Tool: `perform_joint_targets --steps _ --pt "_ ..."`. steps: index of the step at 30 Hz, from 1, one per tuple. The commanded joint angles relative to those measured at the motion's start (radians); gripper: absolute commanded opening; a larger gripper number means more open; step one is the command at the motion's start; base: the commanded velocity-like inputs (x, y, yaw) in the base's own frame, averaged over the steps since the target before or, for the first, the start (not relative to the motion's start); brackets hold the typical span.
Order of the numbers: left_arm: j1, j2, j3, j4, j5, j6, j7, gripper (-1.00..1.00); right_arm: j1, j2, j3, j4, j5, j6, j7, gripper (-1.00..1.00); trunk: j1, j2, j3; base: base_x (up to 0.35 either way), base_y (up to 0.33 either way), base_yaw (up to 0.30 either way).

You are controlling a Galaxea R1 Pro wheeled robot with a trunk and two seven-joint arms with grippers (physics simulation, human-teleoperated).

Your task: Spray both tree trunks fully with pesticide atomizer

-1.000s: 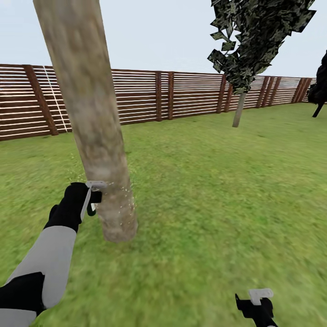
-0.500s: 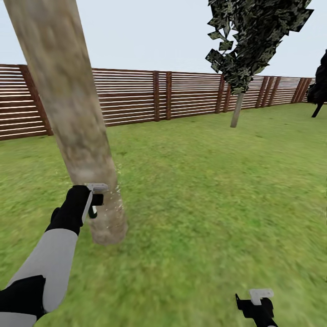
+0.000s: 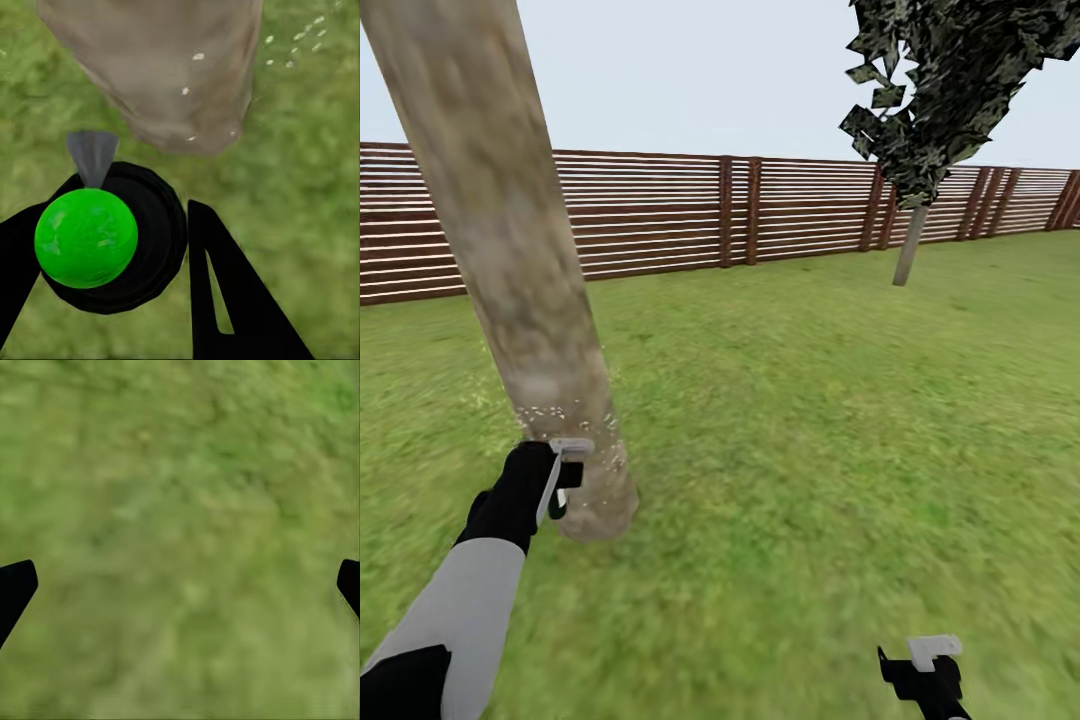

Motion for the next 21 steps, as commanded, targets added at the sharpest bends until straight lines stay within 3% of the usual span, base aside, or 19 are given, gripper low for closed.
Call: perform_joint_targets --steps 1,4,7,13,17,21 --pt "0.019 0.002 0.001 -0.002 0.0 -0.001 0.0 -1.0 0.0 0.0 0.0 0.0 0.0 0.0 0.0 1.0 0.0 0.0 0.0 0.082 -0.266 0.278" --pt "0.043 0.029 0.003 -0.005 0.004 -0.002 0.0 -1.0 0.0 0.0 0.0 0.0 0.0 0.0 0.0 1.0 0.0 0.0 0.0 0.154 -0.193 0.278" --pt "0.045 0.054 0.029 -0.008 0.007 -0.002 -0.001 -1.0 0.0 0.0 0.0 0.0 0.0 0.0 0.0 1.0 0.0 0.0 0.0 0.219 -0.033 0.278" --pt "0.048 0.047 0.02 0.002 0.008 -0.033 -0.001 -1.0 0.0 0.001 0.0 0.0 0.0 0.0 0.0 1.0 0.0 0.0 0.0 0.021 -0.002 0.185" --pt "0.107 0.041 0.023 0.045 0.008 -0.165 0.001 -1.0 0.0 0.002 0.0 0.001 0.0 0.0 0.0 1.0 0.0 0.0 0.0 0.038 -0.027 0.007" --pt "0.113 0.04 0.025 0.052 0.006 -0.177 0.002 -1.0 0.0 0.003 0.0 0.001 0.0 0.0 0.0 1.0 0.0 0.0 0.0 0.209 -0.17 0.056"
